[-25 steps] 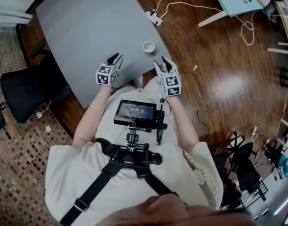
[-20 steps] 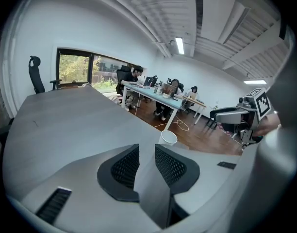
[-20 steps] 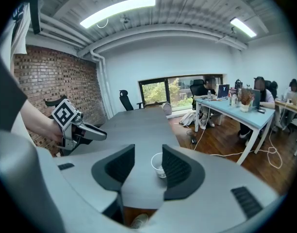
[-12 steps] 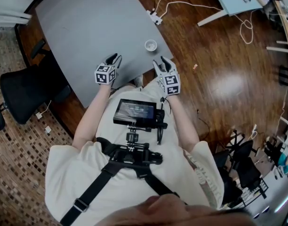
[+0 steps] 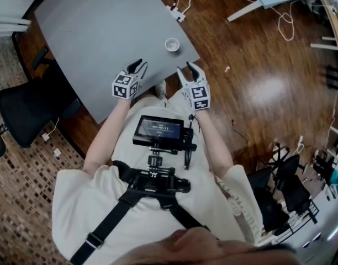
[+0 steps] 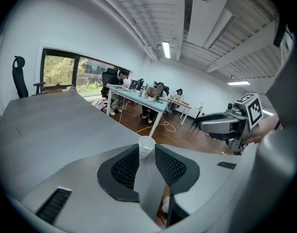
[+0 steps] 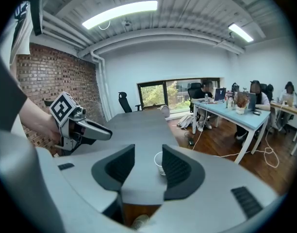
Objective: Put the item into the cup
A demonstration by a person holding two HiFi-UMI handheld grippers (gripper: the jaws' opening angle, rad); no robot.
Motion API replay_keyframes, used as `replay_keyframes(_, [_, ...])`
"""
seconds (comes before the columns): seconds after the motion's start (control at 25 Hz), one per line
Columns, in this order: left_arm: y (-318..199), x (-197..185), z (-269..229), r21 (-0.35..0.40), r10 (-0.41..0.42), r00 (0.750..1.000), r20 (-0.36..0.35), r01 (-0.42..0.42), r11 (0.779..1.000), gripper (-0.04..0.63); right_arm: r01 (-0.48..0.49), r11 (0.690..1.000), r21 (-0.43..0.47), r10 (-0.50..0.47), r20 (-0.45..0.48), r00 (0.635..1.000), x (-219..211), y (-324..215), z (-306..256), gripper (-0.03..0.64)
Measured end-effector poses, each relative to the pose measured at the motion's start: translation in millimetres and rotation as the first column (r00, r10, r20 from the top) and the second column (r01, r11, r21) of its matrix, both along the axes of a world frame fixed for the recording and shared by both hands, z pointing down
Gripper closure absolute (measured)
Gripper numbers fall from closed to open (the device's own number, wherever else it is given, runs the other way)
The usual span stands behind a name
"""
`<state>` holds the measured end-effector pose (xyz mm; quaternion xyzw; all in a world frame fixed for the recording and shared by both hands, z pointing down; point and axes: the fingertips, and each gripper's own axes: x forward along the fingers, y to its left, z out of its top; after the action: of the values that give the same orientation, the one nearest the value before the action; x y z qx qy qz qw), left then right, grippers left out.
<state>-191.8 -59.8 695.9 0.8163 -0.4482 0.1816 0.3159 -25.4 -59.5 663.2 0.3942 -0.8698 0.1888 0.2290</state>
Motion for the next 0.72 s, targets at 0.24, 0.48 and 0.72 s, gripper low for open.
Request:
replay_keyframes(0.24, [33.4, 38.1, -9.8, 0.016, 0.035, 0.999, 0.031, -0.035, 0.999, 0.489, 0.009, 1.000, 0.002, -0.009, 0.021, 1.000, 21.7, 38.4, -4.7, 0.428])
replay_keyframes(0.48, [78.6, 78.3, -19.4, 0.025, 0.043, 0.998, 0.056, -0.044, 0.999, 0.489, -0.006, 1.000, 0.000, 0.006, 0.046, 0.999, 59.4, 85.2, -14.2, 0.428])
replay_keyframes(0.72, [148.7, 133.9, -52.2, 0.076, 0.025, 0.998, 0.054, -0.029, 0.997, 0.489, 0.001, 1.000, -0.002, -0.001, 0.026, 1.000, 121.2, 167.3, -29.9, 0.428])
